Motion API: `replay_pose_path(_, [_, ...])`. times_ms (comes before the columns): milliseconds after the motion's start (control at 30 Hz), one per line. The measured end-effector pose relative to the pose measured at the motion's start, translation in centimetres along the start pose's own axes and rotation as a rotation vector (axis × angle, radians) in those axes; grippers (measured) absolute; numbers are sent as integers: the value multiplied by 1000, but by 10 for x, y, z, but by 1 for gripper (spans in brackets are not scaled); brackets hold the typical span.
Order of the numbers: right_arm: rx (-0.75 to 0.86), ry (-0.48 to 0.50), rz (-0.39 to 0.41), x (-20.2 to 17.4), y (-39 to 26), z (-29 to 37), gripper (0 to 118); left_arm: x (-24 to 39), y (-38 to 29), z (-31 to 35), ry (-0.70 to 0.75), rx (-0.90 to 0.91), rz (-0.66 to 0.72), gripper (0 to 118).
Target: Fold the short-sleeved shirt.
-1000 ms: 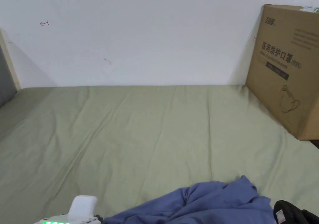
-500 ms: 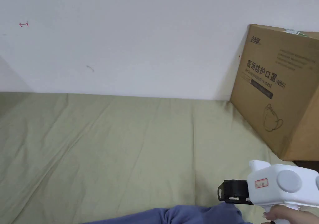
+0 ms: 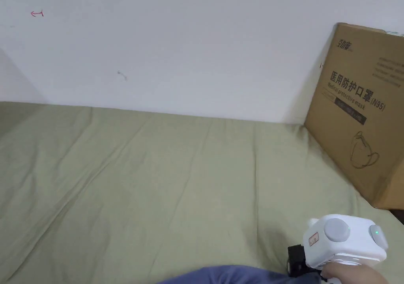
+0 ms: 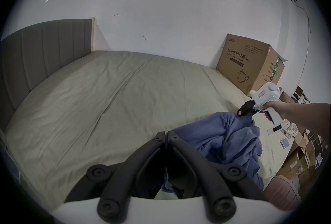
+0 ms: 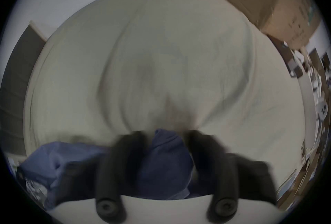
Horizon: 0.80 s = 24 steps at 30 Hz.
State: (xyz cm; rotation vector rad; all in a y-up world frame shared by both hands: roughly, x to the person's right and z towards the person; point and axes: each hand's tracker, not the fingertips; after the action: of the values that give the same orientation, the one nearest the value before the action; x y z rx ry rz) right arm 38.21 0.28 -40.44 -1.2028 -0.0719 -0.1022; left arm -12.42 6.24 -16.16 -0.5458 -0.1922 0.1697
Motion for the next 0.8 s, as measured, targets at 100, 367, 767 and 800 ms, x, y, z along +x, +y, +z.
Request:
replay_pose_path(100, [60, 49, 62, -5, -13, 36, 2, -1, 0, 4, 6, -9, 7, 0])
replay_pose_path(367, [447, 267, -4, 8, -60, 209, 2, 2, 56, 64, -53, 100, 34, 0])
replay_pose_path(767, [713, 243, 51, 20, -74, 429, 2, 32, 227, 137, -79, 292, -140, 0])
replay_pose_path(800, [737, 232, 52, 20, -71, 442, 2, 33, 241, 140, -87, 298, -136, 0])
